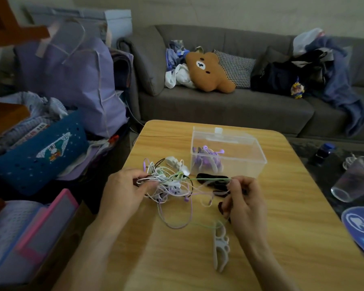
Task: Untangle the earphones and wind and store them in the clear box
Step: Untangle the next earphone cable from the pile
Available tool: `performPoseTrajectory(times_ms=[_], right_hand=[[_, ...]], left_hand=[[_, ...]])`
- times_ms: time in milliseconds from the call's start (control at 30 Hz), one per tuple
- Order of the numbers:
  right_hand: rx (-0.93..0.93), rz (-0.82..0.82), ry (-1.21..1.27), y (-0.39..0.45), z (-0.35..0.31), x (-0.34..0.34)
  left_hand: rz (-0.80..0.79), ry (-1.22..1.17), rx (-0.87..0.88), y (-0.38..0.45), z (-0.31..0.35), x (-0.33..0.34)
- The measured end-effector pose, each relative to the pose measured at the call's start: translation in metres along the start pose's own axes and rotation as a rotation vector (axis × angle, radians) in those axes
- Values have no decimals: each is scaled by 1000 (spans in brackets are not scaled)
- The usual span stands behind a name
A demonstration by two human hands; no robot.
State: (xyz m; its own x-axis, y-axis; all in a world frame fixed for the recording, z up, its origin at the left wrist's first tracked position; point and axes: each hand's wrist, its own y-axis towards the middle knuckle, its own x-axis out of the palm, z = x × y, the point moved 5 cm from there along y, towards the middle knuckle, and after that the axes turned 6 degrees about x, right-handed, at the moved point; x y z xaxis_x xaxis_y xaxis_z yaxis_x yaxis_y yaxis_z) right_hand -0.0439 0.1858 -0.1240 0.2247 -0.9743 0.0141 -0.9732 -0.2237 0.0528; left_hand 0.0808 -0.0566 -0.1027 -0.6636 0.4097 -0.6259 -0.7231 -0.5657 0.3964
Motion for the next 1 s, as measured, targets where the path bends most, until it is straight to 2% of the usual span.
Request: performPoseTrajectory(times_ms=[100,233,300,400,533,600,700,867,1000], right_hand=[[82,-81,7,-1,1,3],[211,-428,-143,-3,5,15],[227,-507,-207,-4,8,19],[122,-384,-366,1,11,15],[87,-250,-397,5,5,7],[93,-186,-341,4,-1,3],[96,-183,-293,0,-5,7],[222,-402,-331,-11,-2,24],[419,-410,-26,-27,-5,36]], left_hand=[[28,80,24,-1,1,0],[70,30,-25,2,-2,1],[61,-37,-78,2,-2,4],[77,-227,-185,4,-7,10],[28,-923,-448,4,-9,21],[-28,-1139,-487,3,0,24],[-76,-1301,-529,1,7,29],[-58,-1484,-625,-1,16,35],[42,-1582,-658,4,15,33]])
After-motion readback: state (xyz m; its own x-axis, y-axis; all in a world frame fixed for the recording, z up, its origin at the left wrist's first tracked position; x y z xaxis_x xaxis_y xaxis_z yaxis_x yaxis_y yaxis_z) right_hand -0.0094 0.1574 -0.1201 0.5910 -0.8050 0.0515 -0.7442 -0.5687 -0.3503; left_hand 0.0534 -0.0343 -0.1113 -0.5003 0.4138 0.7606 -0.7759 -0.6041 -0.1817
